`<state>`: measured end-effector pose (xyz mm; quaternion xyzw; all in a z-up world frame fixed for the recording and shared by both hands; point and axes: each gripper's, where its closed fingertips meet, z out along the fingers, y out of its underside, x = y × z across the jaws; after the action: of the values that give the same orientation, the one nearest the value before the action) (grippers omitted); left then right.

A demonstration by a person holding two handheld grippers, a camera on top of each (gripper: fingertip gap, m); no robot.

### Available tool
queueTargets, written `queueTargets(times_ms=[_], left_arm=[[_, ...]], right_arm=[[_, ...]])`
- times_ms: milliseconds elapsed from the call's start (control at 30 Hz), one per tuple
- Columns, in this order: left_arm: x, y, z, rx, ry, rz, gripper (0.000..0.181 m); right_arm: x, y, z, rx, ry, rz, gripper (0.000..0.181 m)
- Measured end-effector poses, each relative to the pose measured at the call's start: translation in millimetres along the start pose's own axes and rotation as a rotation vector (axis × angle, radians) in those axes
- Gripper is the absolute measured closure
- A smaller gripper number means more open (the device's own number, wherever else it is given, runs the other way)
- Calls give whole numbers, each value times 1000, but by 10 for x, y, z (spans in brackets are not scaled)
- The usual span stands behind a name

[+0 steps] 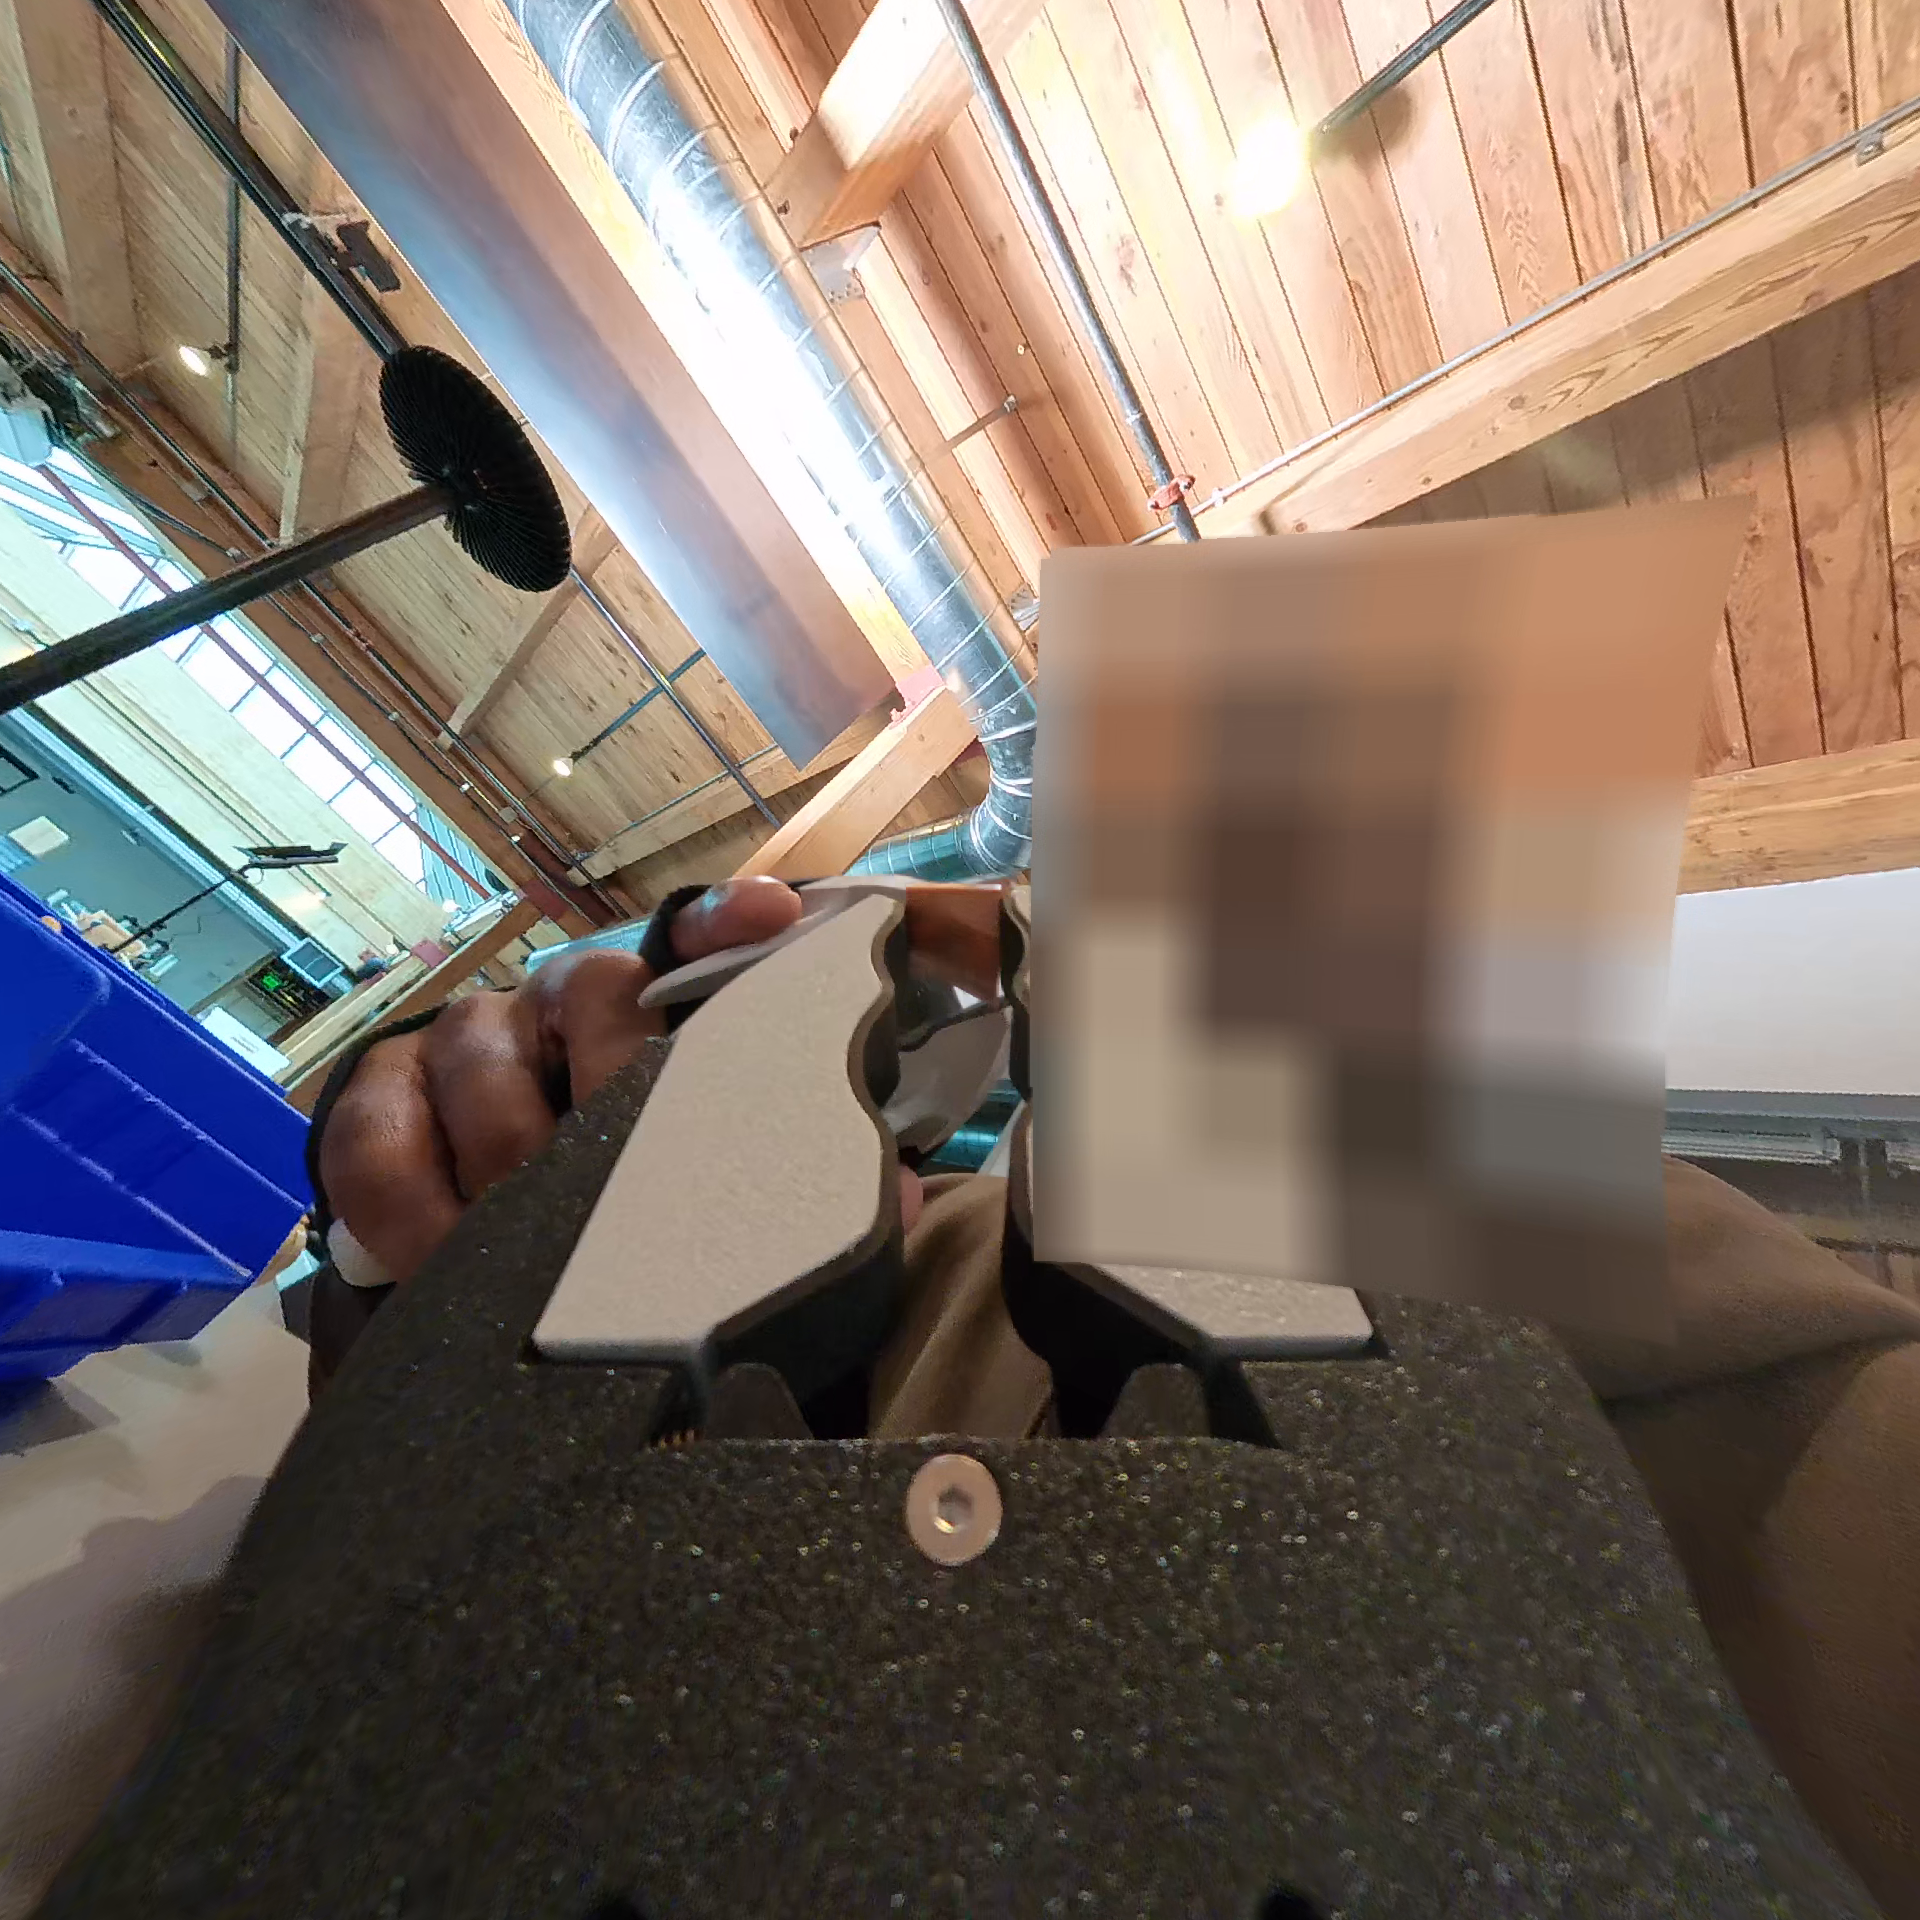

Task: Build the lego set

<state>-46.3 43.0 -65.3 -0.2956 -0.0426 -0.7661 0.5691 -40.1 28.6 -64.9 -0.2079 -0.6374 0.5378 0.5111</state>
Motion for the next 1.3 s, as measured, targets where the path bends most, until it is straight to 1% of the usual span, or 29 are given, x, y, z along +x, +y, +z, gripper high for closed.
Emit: queueTargets(times_ms=[100, 233, 333, 500, 600, 700, 900, 1067, 1167, 1300], left_arm=[[-9, -54, -20, 43, -11, 12, 165], [9, -86, -29, 73, -12, 45, 165], [38, -106, -33, 90, -7, 72, 165], [73, -103, -27, 112, 7, 68, 165], [68, -79, -21, 101, 3, 75, 165], [56, -86, -26, 105, -6, 78, 165], [21, -43, -10, 80, -29, 83, 165], [-12, -29, -10, 71, -35, 56, 165], [-25, -10, -6, 48, -42, 60, 165], [-42, 13, 0, -11, -64, 111, 165]], right_arm=[[10, 41, 18, -22, 33, -39, 167], [62, 112, 67, -60, 87, 39, 163], [45, 120, 95, -61, 80, 102, 158], [22, 116, 123, -61, 86, 116, 153], [5, 97, 142, -56, 87, 129, 150], [13, 114, 149, -69, 103, 110, 151], [51, 141, 129, -82, 122, 52, 158], [53, 161, 108, -88, 100, 9, 159], [44, 171, 94, -87, 89, -34, 160], [33, 183, 76, -96, 63, -84, 160]])
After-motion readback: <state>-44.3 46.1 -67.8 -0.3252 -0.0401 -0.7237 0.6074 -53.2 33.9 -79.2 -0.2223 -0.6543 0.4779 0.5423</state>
